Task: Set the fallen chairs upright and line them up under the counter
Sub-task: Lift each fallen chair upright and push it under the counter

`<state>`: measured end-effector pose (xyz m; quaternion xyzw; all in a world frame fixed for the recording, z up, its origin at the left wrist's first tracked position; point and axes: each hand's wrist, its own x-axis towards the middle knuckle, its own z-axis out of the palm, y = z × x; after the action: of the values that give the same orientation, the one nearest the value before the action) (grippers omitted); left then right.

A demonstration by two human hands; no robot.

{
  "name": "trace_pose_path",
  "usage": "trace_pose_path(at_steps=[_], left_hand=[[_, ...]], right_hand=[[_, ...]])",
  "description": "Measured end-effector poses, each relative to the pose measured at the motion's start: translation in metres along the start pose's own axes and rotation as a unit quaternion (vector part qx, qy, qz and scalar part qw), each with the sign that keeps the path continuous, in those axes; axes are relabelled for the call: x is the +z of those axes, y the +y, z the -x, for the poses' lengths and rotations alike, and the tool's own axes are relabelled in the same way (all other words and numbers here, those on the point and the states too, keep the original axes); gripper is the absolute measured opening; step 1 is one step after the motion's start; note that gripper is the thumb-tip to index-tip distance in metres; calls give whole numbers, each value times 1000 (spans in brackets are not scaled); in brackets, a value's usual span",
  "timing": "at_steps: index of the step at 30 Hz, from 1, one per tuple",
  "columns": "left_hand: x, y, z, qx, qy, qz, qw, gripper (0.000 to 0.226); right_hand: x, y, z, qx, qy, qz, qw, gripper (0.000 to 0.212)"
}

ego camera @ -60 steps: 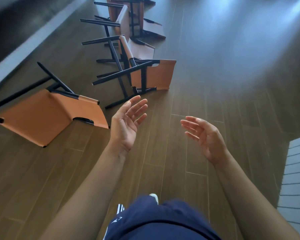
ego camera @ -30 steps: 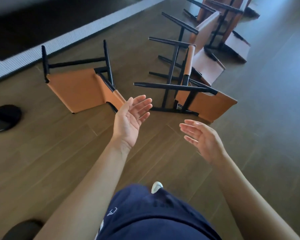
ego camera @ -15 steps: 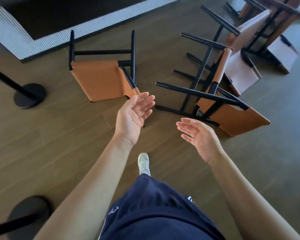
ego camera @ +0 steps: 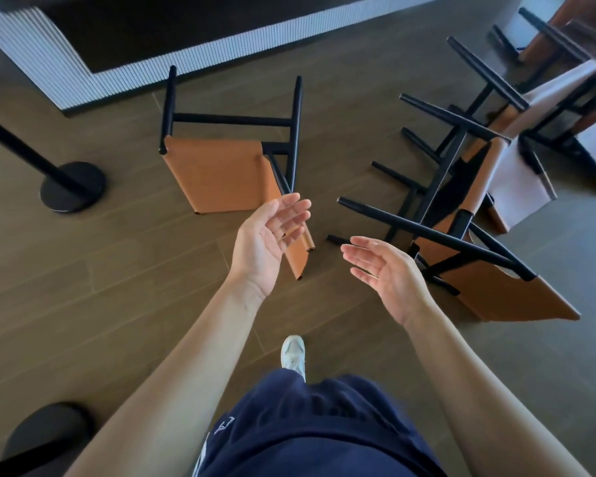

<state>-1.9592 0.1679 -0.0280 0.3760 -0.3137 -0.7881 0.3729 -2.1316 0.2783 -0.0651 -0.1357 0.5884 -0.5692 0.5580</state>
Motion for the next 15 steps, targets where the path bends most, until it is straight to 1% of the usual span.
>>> trace_pose_path(at_steps=[8,15], left_hand=[[-13,8,-35,-1,34,14,999,34],[-14,1,-56,3,75,16,997,33]], right_hand=[[26,-15,-52,23,-34,13,999,27],[20,-17,-90,54,-55,21,997,26]])
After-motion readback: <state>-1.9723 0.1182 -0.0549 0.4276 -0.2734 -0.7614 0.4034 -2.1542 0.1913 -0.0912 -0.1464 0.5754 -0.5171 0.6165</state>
